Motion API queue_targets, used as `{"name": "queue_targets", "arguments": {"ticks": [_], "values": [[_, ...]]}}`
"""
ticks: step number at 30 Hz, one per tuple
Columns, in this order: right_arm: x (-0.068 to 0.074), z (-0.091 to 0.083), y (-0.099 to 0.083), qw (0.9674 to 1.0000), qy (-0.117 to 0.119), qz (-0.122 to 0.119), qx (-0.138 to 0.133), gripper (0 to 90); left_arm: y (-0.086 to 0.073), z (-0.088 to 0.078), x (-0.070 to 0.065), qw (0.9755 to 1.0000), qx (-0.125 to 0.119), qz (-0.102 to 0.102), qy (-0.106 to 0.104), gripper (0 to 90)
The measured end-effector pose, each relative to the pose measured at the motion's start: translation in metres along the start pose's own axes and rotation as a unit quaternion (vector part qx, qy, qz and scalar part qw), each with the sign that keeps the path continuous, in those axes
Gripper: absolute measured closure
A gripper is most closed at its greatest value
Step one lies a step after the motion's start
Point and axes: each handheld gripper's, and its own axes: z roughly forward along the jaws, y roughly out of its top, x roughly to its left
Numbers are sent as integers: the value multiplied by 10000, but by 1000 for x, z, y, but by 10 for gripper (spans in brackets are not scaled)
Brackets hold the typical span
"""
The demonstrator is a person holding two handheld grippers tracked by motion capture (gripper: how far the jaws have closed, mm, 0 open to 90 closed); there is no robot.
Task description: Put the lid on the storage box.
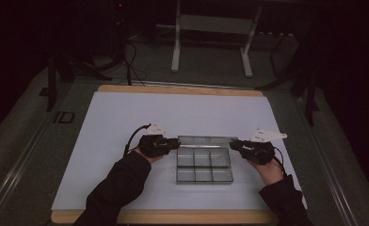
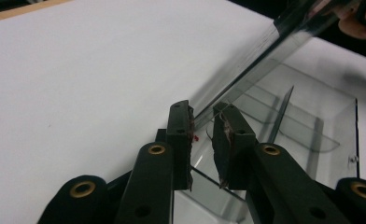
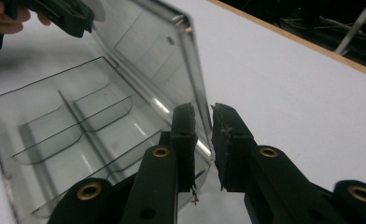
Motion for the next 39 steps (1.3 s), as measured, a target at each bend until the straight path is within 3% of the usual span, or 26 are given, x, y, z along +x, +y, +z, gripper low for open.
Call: {"name": "queue_targets", "arguments": {"ticks": [10, 18, 32, 39], "values": [[10, -8, -19, 9998, 151, -93, 64, 802, -10, -4, -10, 9994, 229, 264, -17, 779], [14, -8, -36, 9991, 336, -96, 261, 813, -23, -1, -13, 9989, 393, 251, -89, 786], [14, 2, -56, 9976, 321, -2, 606, 811, -40, 4, -7, 9981, 601, 105, -75, 784], [6, 1, -62, 9979, 261, 149, 565, 758, -47, 3, -1, 9985, 529, -85, -62, 771]]}}
